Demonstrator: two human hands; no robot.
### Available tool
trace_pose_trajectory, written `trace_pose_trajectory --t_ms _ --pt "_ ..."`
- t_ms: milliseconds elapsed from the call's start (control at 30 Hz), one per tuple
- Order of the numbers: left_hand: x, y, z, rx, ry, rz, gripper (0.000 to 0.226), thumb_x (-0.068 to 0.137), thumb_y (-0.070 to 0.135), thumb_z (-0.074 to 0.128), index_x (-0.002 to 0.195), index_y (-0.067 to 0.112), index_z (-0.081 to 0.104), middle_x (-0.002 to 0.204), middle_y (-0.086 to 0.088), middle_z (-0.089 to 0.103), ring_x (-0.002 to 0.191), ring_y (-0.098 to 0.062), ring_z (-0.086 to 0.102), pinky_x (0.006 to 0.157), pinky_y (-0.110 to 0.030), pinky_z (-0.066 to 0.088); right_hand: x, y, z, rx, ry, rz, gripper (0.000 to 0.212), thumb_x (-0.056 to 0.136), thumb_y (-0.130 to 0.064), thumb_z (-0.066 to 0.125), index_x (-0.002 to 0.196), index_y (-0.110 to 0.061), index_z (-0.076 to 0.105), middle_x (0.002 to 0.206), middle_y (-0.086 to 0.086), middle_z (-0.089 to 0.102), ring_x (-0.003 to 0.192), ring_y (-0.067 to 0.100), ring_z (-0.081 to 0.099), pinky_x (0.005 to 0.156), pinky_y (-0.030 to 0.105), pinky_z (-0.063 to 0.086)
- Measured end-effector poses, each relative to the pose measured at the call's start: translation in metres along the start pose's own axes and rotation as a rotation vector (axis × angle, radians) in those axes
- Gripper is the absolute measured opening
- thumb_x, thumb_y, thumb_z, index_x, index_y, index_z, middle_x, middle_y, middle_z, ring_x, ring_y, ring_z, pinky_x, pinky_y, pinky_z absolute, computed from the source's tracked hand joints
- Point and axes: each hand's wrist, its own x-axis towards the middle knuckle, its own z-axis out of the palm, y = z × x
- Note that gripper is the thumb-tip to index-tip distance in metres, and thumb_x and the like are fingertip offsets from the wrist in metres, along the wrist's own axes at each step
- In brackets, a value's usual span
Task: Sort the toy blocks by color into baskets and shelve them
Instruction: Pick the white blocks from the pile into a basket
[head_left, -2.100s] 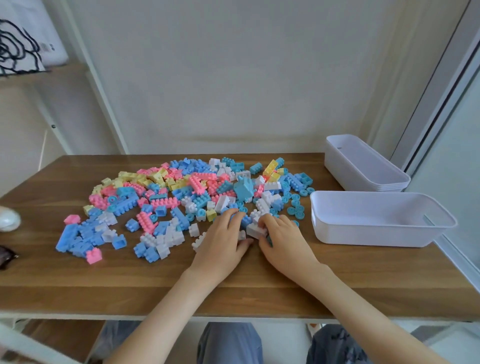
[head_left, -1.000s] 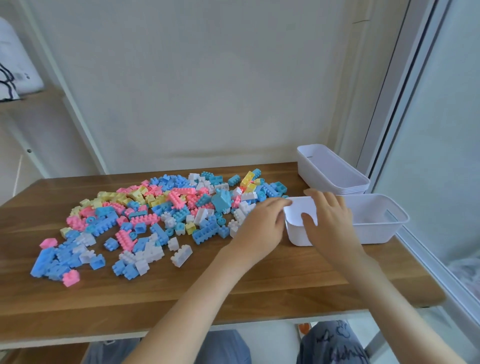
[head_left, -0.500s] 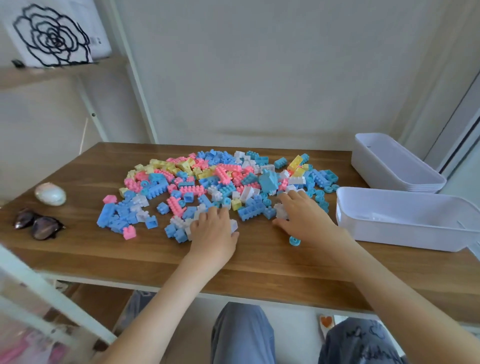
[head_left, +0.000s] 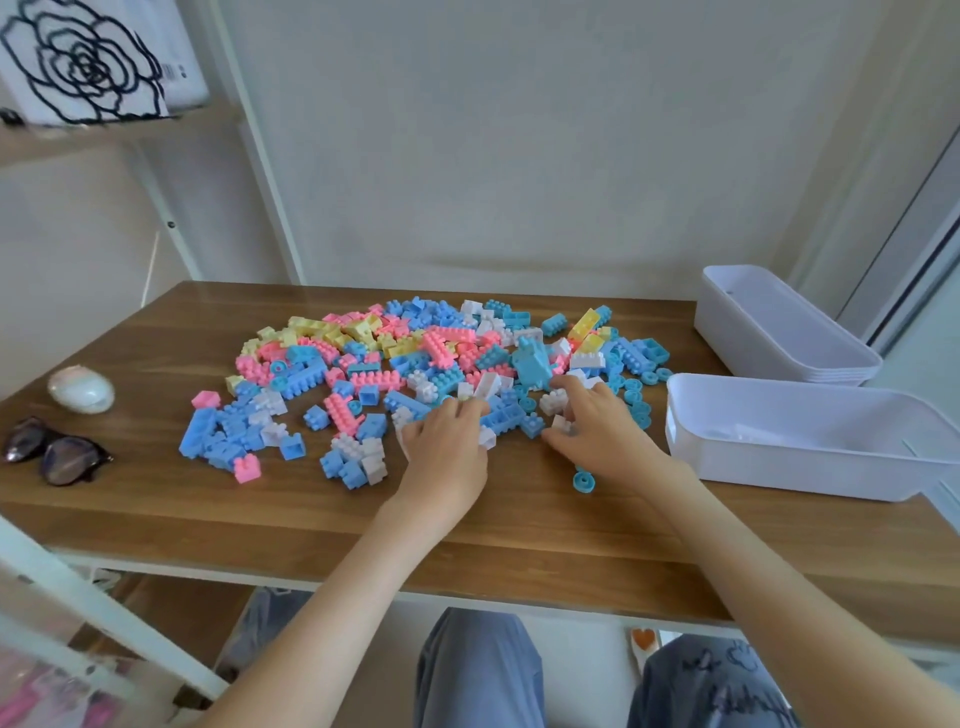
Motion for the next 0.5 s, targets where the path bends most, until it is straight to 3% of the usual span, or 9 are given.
trace_pose_trajectory --t_ms 100,267,433,500 --pt "0.005 0.011 0.001 -0.054 0.022 0.046 0.04 0.098 0.018 0.045 0.138 0.023 0.039 0.138 0.002 0.041 0.129 -0.017 0.039 0.104 -0.034 0.023 -0.007 0.0 -0.005 0.026 0.046 -0.026 0.047 0.091 -0.032 0.056 0.134 -0.023 0.04 0.116 0.002 0.058 0.113 0.02 0.041 0.094 0.037 0.039" --pt "0.012 0.038 0.001 -0.233 0.054 0.117 0.047 0.098 0.019 0.049 0.142 0.015 0.033 0.144 -0.003 0.039 0.132 -0.018 0.038 0.103 -0.027 0.036 -0.016 0.003 -0.02 0.021 0.201 -0.087 0.032 0.094 -0.032 0.053 0.124 -0.022 0.054 0.112 -0.003 0.062 0.102 0.013 0.039 0.081 0.026 0.03" --pt "0.017 0.063 0.003 -0.176 0.119 0.208 0.047 0.097 0.012 0.048 0.143 0.011 0.035 0.141 -0.007 0.041 0.131 -0.019 0.037 0.101 -0.022 0.033 -0.039 0.001 -0.062 0.075 0.442 -0.193 0.025 0.092 -0.019 0.058 0.117 -0.018 0.059 0.108 -0.005 0.057 0.1 0.015 0.045 0.084 0.022 0.033" --pt "0.019 0.075 0.004 -0.21 0.108 0.215 0.044 0.097 0.012 0.049 0.14 0.011 0.039 0.137 -0.007 0.043 0.126 -0.019 0.041 0.094 -0.02 0.034 -0.048 0.012 -0.082 0.055 0.503 -0.184 0.024 0.091 -0.014 0.059 0.115 -0.015 0.06 0.109 -0.003 0.058 0.101 0.016 0.047 0.086 0.025 0.038"
